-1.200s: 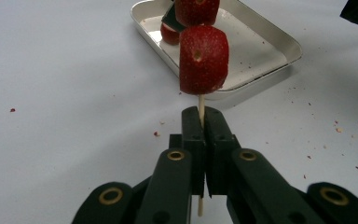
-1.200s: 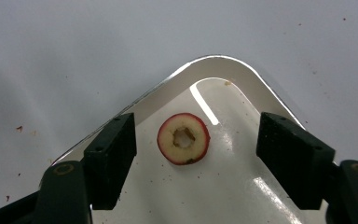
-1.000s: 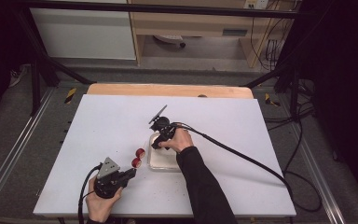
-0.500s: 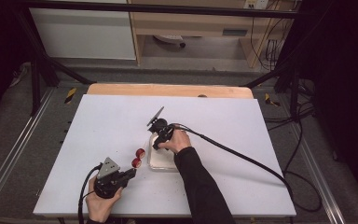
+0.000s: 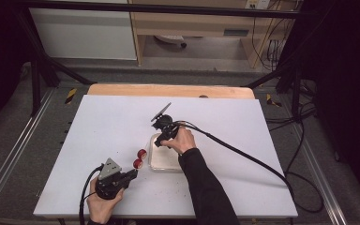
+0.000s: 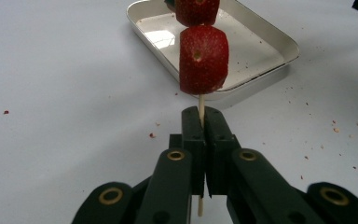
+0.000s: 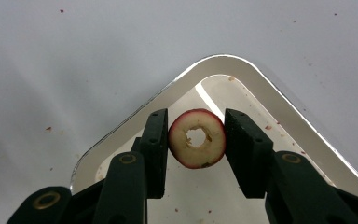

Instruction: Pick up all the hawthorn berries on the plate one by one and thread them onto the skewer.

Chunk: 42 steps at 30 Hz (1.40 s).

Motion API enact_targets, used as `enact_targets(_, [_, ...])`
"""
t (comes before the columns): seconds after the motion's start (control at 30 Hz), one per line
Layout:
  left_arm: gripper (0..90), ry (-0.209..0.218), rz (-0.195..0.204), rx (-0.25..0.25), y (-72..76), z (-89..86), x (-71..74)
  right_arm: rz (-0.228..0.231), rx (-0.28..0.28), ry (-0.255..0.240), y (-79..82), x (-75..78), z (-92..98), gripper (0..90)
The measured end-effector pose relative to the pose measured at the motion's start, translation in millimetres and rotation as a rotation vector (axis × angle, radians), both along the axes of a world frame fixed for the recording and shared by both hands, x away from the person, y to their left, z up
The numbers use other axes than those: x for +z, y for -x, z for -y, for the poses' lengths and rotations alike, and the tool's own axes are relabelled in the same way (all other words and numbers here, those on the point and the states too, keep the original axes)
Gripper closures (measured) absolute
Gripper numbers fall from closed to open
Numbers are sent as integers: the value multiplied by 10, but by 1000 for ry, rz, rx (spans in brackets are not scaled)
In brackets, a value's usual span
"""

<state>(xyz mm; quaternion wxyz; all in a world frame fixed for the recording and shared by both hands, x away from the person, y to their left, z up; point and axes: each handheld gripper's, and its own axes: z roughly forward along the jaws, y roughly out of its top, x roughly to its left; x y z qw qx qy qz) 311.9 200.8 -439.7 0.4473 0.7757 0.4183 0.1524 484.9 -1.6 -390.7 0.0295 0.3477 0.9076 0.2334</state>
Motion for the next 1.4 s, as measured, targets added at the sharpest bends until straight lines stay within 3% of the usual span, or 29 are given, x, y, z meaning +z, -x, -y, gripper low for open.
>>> enact_targets(0.33, [882, 0, 10, -15, 3, 101, 23, -10, -93, -124, 150, 163, 317, 619])
enact_targets(0.57, [882, 1, 15, -23, 5, 178, 29, 3, -174, -250, 248, 184, 584, 619])
enact_targets(0.7, [882, 8, 20, -30, 5, 256, 27, 22, -214, -328, 329, 155, 718, 619])
enact_targets(0.77, [882, 8, 19, -33, 3, 271, 26, 32, -217, -344, 353, 141, 744, 619])
enact_targets(0.83, [882, 11, 21, -32, 4, 305, 24, 44, -243, -416, 425, 107, 823, 620])
enact_targets(0.9, [882, 9, 21, -35, 6, 337, 23, 51, -252, -436, 448, 98, 846, 619])
enact_targets(1.1, [881, 18, 18, -31, 10, 437, 26, 84, -330, -591, 558, 31, 1023, 620])
enact_targets(1.2, [881, 28, 13, -27, 14, 494, 25, 98, -345, -619, 575, 5, 1062, 620])
enact_targets(1.27, [881, 40, 5, -19, 15, 543, 22, 109, -372, -674, 596, -19, 1112, 620])
enact_targets(1.4, [881, 50, 3, -18, 22, 598, 23, 125, -396, -709, 610, -31, 1136, 620])
